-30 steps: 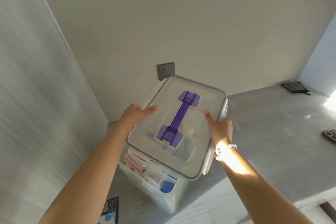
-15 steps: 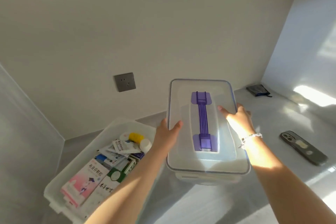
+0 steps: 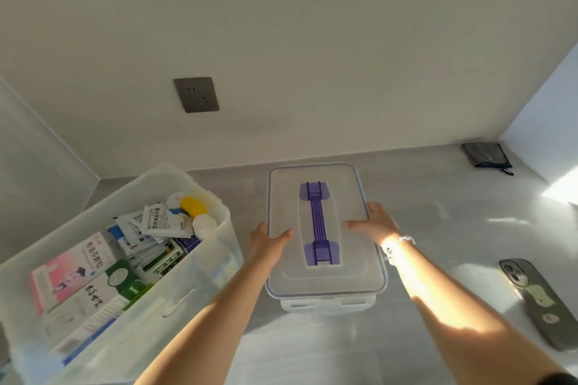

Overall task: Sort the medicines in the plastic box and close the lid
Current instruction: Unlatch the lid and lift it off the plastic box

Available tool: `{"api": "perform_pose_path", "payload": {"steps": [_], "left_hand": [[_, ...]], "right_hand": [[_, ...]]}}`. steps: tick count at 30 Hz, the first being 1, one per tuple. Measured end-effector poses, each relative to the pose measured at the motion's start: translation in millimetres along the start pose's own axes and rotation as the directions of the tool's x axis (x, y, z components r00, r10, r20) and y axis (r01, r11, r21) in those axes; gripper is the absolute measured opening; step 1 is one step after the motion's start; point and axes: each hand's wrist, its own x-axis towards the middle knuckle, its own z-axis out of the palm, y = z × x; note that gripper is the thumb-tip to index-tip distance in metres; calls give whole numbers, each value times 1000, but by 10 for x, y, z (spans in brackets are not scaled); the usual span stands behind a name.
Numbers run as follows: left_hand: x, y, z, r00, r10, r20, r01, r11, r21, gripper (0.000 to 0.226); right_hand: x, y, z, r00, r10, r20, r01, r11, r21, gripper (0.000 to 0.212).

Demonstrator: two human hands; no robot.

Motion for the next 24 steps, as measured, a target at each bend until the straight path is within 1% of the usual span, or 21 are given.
{"api": "perform_pose_path", "payload": {"steps": [1, 3, 5, 7, 9, 14, 17, 19, 21, 22, 24], "left_hand": [[38, -65, 1, 1000, -10, -7, 10, 1000, -1, 65], [118, -186, -4, 999, -30, -22, 31, 999, 36, 71], [200, -276, 4, 998, -45, -32, 47, 994, 97, 74], [261, -334, 39, 997, -64, -38, 69, 987, 142, 78], [289, -372, 90, 994, -97, -51, 105, 979, 178, 85], [330, -475, 229, 987, -129, -95, 144, 974, 174, 104], [340, -511, 284, 987, -128, -92, 141, 978, 156, 108], [329, -521, 304, 990, -112, -91, 125, 980, 156, 109], [315, -535, 315, 994, -89, -64, 99, 980, 175, 107], [297, -538, 320, 996, -72, -44, 79, 978, 193, 105], [261, -526, 326, 999, -24, -27, 30, 969, 246, 98]], "right_hand": [[46, 49, 38, 998, -1, 56, 0, 1000, 16, 68], [140, 146, 143, 989, -1, 150, -5, 999, 35, 74], [242, 238, 266, 981, 25, 194, -19, 999, -30, 88], [322, 318, 358, 979, 62, 194, -41, 993, -109, 97], [364, 380, 427, 981, 59, 185, -36, 992, -124, 100], [404, 481, 561, 990, 25, 139, 8, 973, -230, 114], [377, 524, 641, 987, -14, 160, 65, 947, -314, 119], [352, 552, 679, 986, -40, 161, 90, 944, -318, 120], [331, 578, 693, 984, -61, 164, 110, 945, -308, 117], [316, 591, 697, 982, -74, 174, 129, 935, -331, 113], [274, 601, 707, 975, -110, 191, 185, 881, -435, 103]]}}
